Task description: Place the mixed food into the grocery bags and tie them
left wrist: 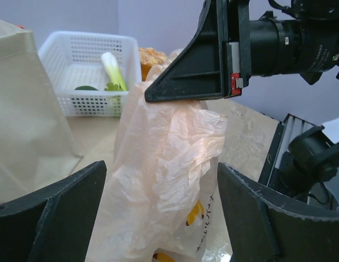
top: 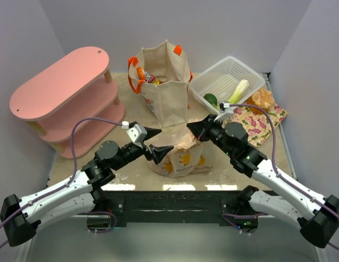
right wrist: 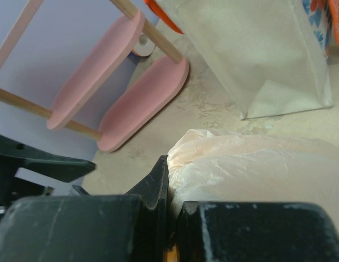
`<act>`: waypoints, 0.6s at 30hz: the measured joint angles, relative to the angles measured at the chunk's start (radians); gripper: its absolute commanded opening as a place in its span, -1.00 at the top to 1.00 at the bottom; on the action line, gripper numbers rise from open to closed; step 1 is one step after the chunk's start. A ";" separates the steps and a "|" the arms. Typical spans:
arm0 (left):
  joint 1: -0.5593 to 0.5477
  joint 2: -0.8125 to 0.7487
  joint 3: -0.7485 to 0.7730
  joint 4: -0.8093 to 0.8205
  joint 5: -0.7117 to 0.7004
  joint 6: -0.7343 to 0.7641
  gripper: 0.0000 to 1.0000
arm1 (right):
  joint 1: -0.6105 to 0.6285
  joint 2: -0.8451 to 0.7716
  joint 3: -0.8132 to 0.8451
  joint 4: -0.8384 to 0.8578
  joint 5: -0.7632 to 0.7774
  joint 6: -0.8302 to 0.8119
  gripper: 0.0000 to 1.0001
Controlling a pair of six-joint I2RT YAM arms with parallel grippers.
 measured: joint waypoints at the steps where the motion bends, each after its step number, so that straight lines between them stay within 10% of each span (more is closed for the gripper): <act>1: 0.023 0.008 0.009 0.006 0.006 -0.001 -0.77 | -0.044 0.031 0.012 0.002 -0.056 -0.002 1.00; 18: 0.187 0.384 0.043 0.254 0.272 -0.074 -0.47 | -0.114 0.122 0.022 0.027 -0.387 -0.004 1.00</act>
